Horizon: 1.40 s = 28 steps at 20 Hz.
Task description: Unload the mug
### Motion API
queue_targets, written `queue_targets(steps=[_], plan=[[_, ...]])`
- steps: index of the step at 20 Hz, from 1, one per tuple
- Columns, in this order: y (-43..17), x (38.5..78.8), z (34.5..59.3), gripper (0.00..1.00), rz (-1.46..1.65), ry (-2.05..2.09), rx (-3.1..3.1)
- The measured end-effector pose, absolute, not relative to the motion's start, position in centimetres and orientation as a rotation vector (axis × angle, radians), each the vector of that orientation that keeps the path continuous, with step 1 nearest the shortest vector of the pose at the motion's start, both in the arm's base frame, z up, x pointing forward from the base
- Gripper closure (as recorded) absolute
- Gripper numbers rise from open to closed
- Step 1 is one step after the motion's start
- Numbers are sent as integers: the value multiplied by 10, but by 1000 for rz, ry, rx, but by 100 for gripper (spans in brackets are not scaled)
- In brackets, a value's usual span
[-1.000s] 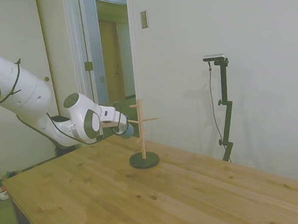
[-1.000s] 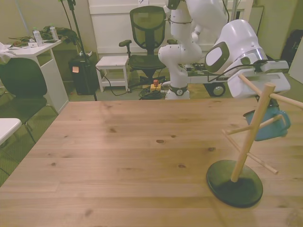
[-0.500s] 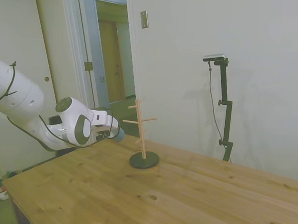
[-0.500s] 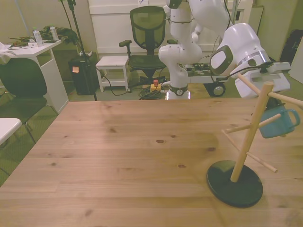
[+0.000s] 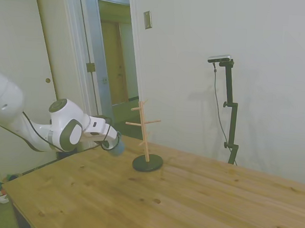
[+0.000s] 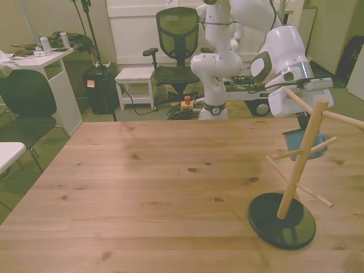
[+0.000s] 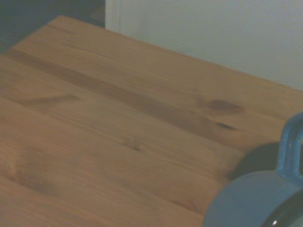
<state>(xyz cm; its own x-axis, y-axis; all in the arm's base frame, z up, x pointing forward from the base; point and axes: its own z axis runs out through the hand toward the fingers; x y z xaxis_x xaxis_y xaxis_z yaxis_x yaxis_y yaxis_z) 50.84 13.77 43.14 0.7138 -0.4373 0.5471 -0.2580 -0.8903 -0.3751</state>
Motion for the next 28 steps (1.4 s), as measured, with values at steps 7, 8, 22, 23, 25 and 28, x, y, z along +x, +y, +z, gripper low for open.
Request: queue_targets(steps=[7, 8, 22, 23, 25, 28], plan=[[99, 481, 437, 100, -822, 661, -2742], [93, 481, 436, 100, -808, 681, -2749], [44, 506, 390, 100, -455, 820, -2872], [43, 510, 386, 100, -428, 825, -2879], [42, 517, 378, 100, -387, 831, -2891], [43, 528, 371, 100, -355, 835, -2902]])
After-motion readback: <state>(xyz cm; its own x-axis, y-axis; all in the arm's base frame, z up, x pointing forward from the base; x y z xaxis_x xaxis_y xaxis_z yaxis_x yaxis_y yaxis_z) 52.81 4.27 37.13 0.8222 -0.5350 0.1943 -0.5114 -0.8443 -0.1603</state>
